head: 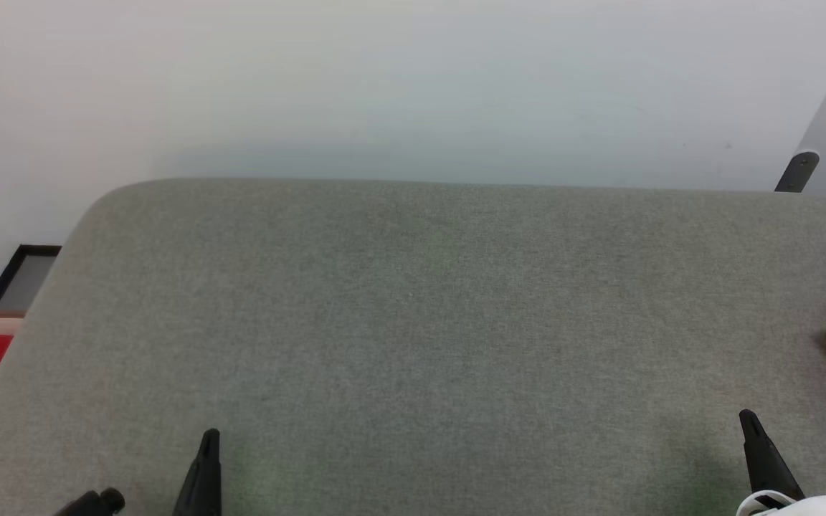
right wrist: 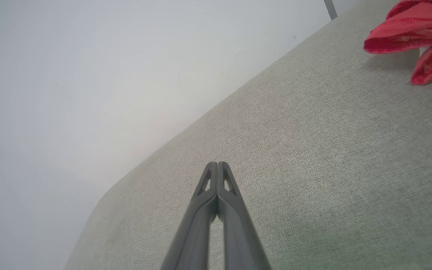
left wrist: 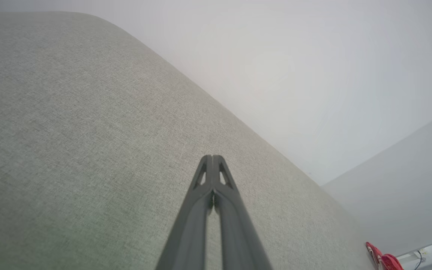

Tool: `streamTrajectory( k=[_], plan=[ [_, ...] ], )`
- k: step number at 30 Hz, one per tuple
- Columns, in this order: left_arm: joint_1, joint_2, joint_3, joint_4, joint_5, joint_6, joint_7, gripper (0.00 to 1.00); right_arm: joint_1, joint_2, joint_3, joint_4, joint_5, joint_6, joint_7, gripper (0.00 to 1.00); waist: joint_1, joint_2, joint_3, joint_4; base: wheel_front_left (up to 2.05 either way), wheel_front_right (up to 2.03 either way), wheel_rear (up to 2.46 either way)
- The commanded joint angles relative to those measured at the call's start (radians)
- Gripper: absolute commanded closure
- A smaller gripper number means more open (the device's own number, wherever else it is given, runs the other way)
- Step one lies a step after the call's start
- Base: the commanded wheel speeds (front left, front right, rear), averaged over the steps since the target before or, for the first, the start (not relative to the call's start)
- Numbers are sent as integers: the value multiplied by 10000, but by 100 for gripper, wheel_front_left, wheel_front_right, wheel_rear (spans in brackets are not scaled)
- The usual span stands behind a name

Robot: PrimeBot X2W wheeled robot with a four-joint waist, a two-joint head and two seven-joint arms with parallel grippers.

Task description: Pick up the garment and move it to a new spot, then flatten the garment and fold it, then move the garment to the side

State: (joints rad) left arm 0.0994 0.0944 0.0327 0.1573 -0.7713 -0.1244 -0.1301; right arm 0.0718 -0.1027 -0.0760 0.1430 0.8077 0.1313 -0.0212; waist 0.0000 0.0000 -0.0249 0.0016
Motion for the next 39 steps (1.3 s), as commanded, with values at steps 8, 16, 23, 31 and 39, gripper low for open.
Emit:
streamTrajectory(
  k=[8, 16, 23, 31, 39],
  plan=[
    [-478, -24, 135, 36, -1322, -37, 358, 100, -452, 62, -95, 50, 1239, -3, 201, 100, 0, 0, 27, -1, 0, 0, 0],
    [-700, -67, 213, 146, -2267, -44, 618, 100, -641, 126, -134, 175, 2145, -3, 352, 100, 0, 0, 51, -3, 0, 0, 0],
    [-884, -100, 274, 233, -3026, -51, 832, 100, -807, 178, -166, 273, 2874, -4, 477, 100, 0, 0, 72, -4, 0, 0, 0],
    [-1051, -133, 335, 314, -3746, -57, 1034, 100, -941, 224, -201, 371, 3547, -4, 590, 100, 0, 0, 93, -5, 0, 0, 0],
    [-1231, -175, 403, 404, -4509, -65, 1259, 100, -1108, 276, -238, 475, 4259, -5, 720, 100, 0, 0, 117, -7, 0, 0, 0]
  ],
)
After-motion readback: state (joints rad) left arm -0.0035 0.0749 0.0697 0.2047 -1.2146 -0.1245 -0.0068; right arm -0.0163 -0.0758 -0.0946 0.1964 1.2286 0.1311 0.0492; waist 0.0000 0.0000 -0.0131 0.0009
